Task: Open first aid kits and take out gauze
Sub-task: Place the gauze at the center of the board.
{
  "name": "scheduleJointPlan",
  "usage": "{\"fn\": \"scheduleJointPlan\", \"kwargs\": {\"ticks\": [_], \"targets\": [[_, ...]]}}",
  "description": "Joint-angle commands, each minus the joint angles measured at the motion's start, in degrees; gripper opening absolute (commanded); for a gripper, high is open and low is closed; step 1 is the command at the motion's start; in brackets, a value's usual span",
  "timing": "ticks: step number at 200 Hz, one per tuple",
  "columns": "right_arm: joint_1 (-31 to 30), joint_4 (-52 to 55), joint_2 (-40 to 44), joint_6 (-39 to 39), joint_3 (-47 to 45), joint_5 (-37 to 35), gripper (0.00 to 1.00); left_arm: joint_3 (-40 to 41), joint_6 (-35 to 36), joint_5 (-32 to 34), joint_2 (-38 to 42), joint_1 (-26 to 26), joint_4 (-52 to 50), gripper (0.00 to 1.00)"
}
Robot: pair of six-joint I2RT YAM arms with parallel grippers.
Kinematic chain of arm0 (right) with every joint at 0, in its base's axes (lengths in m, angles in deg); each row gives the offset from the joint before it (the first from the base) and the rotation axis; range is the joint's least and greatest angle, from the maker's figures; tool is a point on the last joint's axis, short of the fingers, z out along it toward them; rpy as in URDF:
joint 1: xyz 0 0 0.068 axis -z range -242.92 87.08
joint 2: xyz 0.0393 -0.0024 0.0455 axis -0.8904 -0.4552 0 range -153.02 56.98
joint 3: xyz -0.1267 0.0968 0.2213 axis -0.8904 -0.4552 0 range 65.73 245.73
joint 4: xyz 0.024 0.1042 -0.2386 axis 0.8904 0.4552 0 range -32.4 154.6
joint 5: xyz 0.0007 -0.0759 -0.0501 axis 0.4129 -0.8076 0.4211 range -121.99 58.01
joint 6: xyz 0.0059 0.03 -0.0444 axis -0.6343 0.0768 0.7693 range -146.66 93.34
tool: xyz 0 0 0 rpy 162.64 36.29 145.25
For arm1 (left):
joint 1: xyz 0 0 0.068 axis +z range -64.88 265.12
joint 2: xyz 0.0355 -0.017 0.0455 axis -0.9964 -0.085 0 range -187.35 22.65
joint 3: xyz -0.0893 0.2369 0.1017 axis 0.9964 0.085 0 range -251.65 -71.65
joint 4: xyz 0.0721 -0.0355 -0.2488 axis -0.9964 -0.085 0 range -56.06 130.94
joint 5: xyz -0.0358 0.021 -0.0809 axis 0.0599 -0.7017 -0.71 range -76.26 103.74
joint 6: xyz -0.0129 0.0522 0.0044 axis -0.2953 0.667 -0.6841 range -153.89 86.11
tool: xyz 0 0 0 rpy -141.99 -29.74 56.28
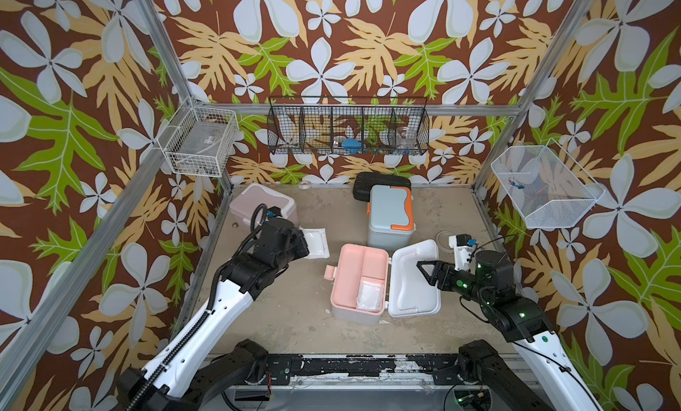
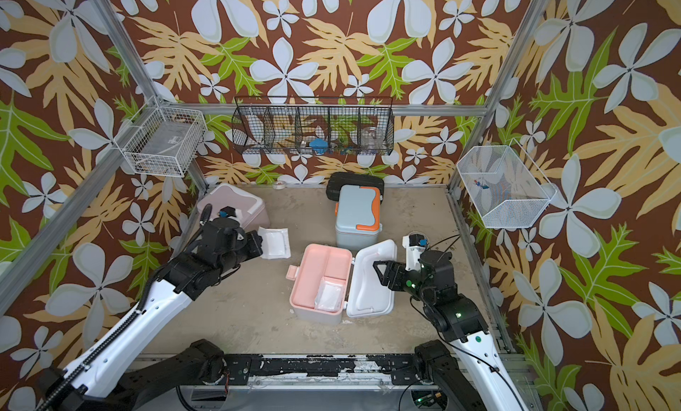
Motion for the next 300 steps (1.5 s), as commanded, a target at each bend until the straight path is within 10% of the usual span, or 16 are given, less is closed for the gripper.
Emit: {"fn": "scheduleJointPlan", "kwargs": {"ticks": [1,112,259,300], "targets": [[-0.1,-1.3,-0.1,0.7,-0.2,0.7,0.69,4.1,-1.4,-5.0,3.2,9.3,3.9,0.0],[0.0,-0.8,-0.5,1.2,0.3,1.8,0.72,12.7,-15.0,3.4,-4.7,34.6,17.3,0.0],[0.0,-1.3,-2.3,1.9,0.2,3.5,0.73,14.9,-17.2,12.4,-23.4,42.5,26.8,0.0],[-0.1,-1.1,-2.8,2.2,0.8,3.3,0.73,16.2,-15.3,8.9,-19.4,42.4,26.1,0.41]]}}
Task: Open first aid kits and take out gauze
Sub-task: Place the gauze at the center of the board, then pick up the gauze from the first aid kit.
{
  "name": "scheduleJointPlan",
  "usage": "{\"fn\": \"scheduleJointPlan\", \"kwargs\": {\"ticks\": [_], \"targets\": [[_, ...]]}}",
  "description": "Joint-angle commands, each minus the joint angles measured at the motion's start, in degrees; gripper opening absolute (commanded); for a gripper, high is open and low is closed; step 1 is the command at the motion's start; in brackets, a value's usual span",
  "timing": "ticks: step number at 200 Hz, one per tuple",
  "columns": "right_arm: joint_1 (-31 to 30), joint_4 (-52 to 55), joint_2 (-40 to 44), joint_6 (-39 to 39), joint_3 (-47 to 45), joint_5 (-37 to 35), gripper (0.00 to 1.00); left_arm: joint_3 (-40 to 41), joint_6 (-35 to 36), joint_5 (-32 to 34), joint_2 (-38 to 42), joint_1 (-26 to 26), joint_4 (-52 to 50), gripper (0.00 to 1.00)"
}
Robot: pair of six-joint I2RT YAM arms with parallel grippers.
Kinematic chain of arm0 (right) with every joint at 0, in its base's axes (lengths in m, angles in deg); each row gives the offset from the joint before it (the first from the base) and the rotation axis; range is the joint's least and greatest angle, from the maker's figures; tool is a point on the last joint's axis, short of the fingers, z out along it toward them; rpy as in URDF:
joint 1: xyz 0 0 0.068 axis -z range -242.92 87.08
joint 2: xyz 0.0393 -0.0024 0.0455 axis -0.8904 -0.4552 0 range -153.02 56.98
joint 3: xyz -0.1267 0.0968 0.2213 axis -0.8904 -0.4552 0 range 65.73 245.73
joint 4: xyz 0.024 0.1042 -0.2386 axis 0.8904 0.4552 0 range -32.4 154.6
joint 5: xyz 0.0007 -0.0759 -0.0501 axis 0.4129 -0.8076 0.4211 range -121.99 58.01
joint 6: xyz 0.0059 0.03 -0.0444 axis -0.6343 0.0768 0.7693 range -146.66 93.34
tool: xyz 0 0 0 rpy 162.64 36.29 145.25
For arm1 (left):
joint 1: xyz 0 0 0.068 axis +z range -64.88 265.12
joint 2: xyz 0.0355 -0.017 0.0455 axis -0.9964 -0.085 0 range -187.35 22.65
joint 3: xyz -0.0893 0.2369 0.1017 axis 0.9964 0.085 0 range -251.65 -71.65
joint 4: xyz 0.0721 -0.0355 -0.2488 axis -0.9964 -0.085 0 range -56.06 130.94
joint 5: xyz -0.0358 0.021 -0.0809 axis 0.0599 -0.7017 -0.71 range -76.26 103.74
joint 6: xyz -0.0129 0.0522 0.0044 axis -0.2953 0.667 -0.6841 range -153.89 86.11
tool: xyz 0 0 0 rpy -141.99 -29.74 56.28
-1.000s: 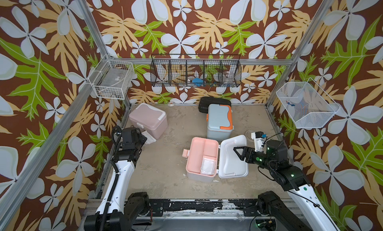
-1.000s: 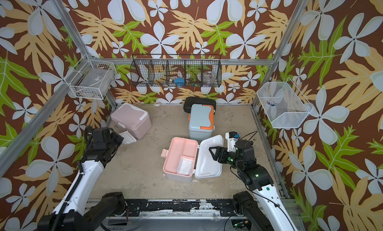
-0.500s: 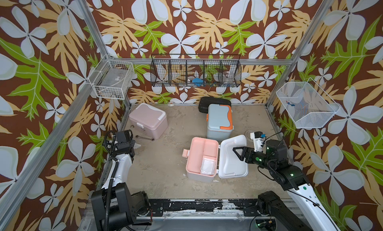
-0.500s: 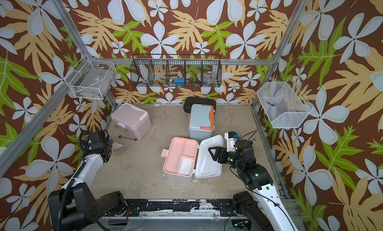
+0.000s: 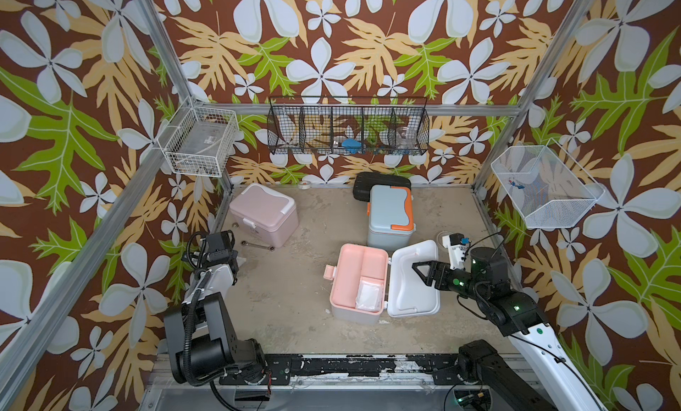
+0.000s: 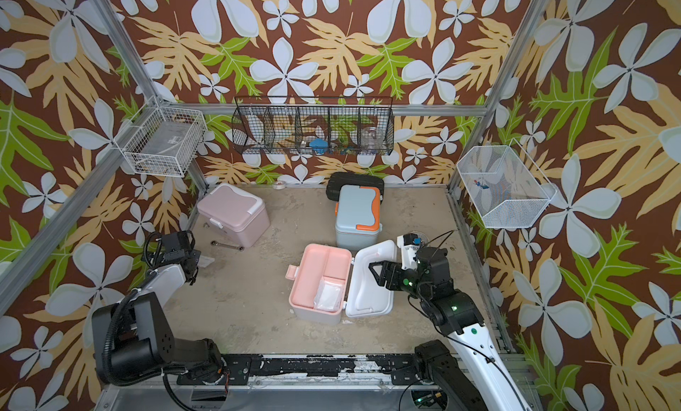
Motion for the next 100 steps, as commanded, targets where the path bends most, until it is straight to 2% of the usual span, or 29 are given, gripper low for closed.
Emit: {"fn": "scheduleJointPlan", "kwargs": {"ticks": [1,28,55,76,100], "targets": [[-0.1,-1.0,-0.1,0.7,0.5,0.2,0.73,0.7,1.8,-2.0,2.8,0.1,0.7,0.42],[0.0,-1.2,-0.2,0.6,0.5,0.1,0.73,1.4,5.0,-4.8,7.6,0.1,-1.1,0.69],[-0.1,-1.0,-0.4,0.9,0.7,-0.3,0.73,0.1,10.1,-10.0,12.7,-2.4,-3.7,0.75],[0.0,-0.7,-0.9,1.3,0.8,-0.9,0.73,-3.7,15.0,-11.4,16.0,-11.6,-8.3,0.85],[-0.1,-0.5,-1.1,1.6,1.2,-1.9,0.73,-9.0,18.0,-13.8,17.8,-25.8,-15.0,0.99]]}}
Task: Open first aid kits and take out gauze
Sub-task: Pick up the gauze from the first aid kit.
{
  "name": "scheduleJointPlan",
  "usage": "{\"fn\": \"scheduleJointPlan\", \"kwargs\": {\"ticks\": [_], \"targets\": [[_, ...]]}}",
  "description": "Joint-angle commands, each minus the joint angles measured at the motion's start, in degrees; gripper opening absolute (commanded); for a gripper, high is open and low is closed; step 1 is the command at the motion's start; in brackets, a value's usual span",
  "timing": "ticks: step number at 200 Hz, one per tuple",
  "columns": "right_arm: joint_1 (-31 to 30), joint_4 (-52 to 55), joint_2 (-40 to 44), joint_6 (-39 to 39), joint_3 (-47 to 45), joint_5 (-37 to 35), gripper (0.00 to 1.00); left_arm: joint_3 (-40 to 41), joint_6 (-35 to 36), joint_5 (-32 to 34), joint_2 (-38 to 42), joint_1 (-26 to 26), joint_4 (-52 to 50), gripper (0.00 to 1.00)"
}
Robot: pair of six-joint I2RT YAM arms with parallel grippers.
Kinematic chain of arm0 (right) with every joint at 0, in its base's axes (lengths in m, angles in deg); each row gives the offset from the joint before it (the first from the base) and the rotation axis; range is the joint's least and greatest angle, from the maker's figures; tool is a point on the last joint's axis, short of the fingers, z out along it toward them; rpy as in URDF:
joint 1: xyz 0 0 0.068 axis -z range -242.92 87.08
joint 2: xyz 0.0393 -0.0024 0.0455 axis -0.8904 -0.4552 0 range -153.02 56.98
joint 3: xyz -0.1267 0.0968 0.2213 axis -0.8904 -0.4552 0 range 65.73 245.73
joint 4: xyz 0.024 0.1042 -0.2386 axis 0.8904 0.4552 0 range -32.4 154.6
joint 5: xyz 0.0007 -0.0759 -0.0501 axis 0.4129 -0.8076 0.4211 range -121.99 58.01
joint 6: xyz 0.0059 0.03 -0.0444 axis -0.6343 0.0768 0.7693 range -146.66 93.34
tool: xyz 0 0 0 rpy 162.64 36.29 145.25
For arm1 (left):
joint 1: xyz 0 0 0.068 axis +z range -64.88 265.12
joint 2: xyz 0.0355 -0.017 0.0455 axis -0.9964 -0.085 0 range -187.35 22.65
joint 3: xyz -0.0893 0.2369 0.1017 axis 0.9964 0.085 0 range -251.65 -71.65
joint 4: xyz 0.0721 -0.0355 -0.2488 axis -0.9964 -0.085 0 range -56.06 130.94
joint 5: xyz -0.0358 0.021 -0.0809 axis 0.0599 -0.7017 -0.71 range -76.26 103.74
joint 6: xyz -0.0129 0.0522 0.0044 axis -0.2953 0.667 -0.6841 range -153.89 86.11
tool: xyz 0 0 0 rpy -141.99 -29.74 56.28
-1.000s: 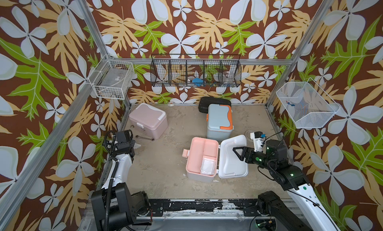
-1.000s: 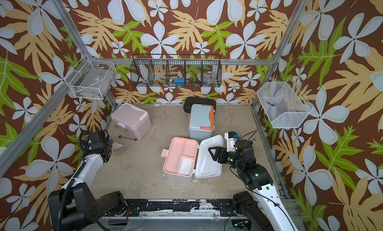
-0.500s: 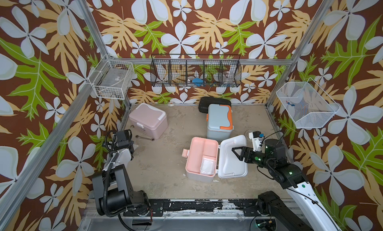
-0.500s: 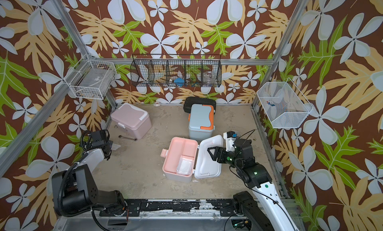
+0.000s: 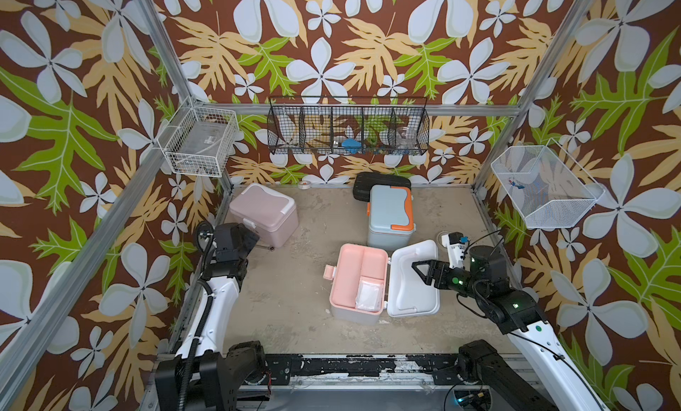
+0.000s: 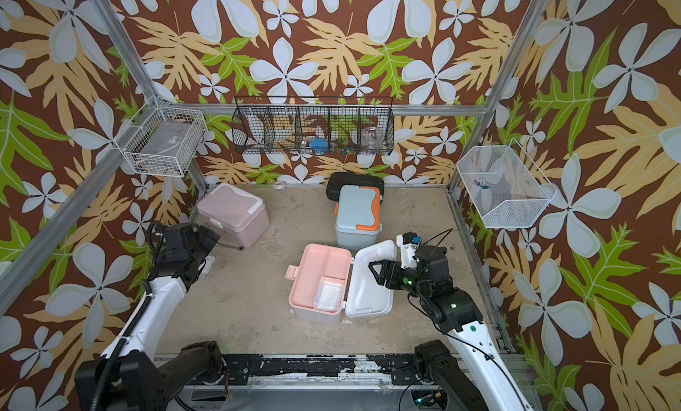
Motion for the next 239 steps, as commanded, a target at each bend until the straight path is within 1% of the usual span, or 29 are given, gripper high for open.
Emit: {"fn": "scheduleJointPlan", "kwargs": {"ticks": [1,13,17,36,50,59,72,89,105,130,138,153,171,194,239], "targets": [[-0.1,-0.5,-0.1,0.9,0.8,-1.5,0.73,-4.1,5.5,-3.7,1.0,-9.8,-8.2,1.0],[0.0,-0.4,0.0,1.0,0.9,-1.8,0.73,-7.3,6.7,-3.5,0.2,-18.0,-12.0,1.0],[-0.1,-0.3,0.0,1.0,0.9,-1.9,0.73,-8.7,6.9,-2.7,-0.3,-20.3,-14.0,1.0],[-0.1,-0.3,0.3,1.1,0.7,-2.1,0.73,-13.7,7.5,0.5,-2.1,-34.6,-20.2,1.0],[0.0,-0.3,0.4,1.1,0.3,-2.2,0.73,-16.1,6.8,1.8,-3.1,-43.0,-23.4,1.0],[0.0,-0.4,0.5,1.0,0.0,-2.1,0.73,-16.8,6.5,0.7,-3.6,-46.5,-25.0,0.98],[-0.1,-0.6,0.6,1.0,-0.3,-2.0,0.73,-17.1,6.1,-1.2,-4.1,-50.6,-26.3,0.93],[-0.1,-0.9,0.5,1.0,-0.6,-1.8,0.73,-17.7,5.4,-2.6,-5.1,-54.7,-28.0,0.85],[-0.1,-1.4,0.4,0.9,-1.0,-1.7,0.73,-17.7,4.9,-4.8,-7.1,-57.8,-27.9,0.78],[0.0,-1.7,0.7,0.7,-1.3,-1.6,0.73,-18.0,4.0,-3.6,-10.8,-62.7,-27.1,0.72],[-0.1,-1.8,0.8,0.7,-1.8,-1.8,0.73,-17.7,3.8,-3.7,-11.9,-63.2,-26.5,0.69],[0.0,-2.0,0.5,0.7,-2.3,-1.5,0.73,-18.1,4.3,-4.2,-14.6,-63.8,-26.5,0.6],[-0.1,-2.2,0.4,0.4,-2.2,-1.5,0.73,-19.3,5.0,-2.8,-16.8,-64.3,-27.3,0.51],[0.0,-2.1,0.3,0.5,-1.9,-1.6,0.73,-20.9,5.7,-1.2,-18.4,-64.3,-28.7,0.35],[0.0,-1.9,0.3,0.8,-1.9,-1.8,0.73,-22.0,6.4,2.0,-20.8,-64.2,-30.4,0.34]]}}
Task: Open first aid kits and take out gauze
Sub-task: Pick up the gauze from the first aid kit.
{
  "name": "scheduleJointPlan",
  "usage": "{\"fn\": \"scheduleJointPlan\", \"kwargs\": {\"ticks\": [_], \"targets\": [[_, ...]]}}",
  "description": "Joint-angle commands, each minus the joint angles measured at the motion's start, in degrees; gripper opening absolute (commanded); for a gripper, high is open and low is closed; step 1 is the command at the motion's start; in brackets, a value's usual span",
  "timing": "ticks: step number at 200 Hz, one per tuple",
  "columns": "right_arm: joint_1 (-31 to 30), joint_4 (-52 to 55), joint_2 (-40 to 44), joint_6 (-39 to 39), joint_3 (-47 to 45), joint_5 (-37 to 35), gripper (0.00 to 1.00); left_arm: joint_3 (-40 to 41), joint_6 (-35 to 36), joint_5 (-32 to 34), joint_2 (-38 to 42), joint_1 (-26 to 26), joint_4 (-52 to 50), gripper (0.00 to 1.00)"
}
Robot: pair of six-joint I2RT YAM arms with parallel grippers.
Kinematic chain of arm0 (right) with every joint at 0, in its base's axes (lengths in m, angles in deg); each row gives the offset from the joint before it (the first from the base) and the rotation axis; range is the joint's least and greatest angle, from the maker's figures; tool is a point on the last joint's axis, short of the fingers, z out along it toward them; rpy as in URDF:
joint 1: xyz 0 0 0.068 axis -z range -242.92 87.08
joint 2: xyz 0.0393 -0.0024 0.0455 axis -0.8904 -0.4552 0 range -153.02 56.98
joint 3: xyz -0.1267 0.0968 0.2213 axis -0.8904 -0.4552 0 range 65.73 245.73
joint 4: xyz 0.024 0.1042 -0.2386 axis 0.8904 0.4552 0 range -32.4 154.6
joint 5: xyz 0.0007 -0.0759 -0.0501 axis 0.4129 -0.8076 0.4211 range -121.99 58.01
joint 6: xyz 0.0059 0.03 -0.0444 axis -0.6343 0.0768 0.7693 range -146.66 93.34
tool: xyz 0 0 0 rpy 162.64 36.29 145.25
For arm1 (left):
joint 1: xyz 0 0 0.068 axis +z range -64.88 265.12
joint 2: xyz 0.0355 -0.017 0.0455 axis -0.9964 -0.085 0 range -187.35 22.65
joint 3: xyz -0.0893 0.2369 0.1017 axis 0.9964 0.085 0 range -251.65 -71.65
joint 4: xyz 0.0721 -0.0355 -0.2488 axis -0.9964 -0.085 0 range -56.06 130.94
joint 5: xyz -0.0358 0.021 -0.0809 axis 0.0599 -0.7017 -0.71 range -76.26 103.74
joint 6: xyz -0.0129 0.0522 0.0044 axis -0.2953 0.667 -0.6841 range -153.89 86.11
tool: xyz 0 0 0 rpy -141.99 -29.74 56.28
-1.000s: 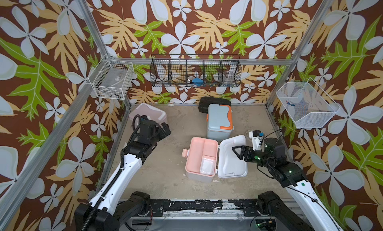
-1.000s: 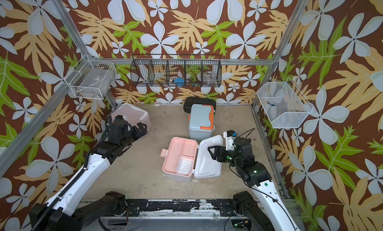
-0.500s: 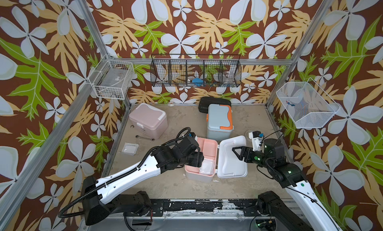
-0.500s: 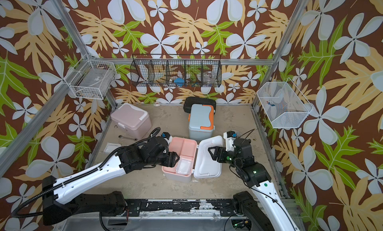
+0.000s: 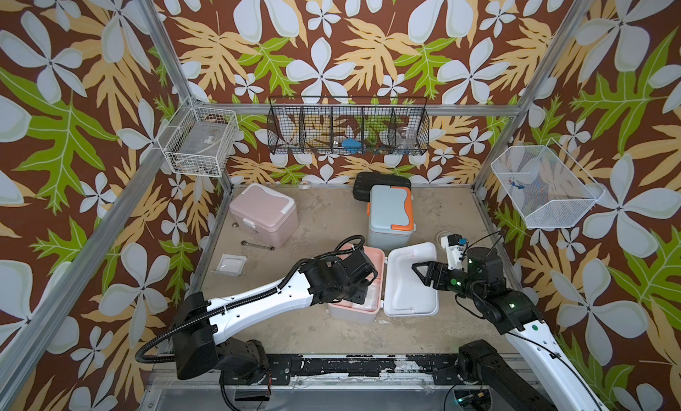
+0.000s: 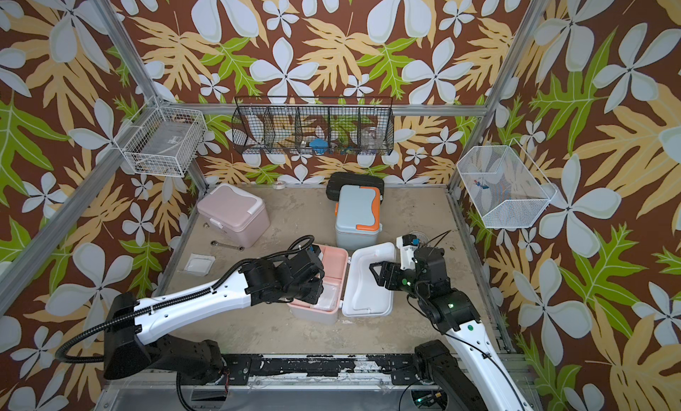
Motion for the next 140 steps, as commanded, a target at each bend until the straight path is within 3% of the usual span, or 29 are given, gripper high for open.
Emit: {"fn": "scheduleJointPlan", "kwargs": {"ticks": [1,30,51,75,140], "targets": [[0.0,-0.8,0.1,0.4,0.2,-0.3,0.73,-0.8,1.1,2.9,-1.0,0.0,-2.1,0.34],[-0.1,-0.9,0.2,0.4,0.1,-0.3,0.73,-1.6,1.2,3.8,-2.3,-0.1,-2.9,0.34],[0.0,-1.0,0.2,0.4,0.1,-0.2,0.73,-1.8,1.2,3.4,-2.4,-0.1,-2.6,0.15],[0.0,-1.0,0.2,0.6,-0.2,-0.1,0.73,-1.9,1.2,2.5,-2.3,-0.1,-2.0,0.05],[0.0,-0.8,0.3,0.5,0.0,-0.3,0.73,-3.1,1.4,2.6,-0.6,0.0,-1.8,0.0]]}}
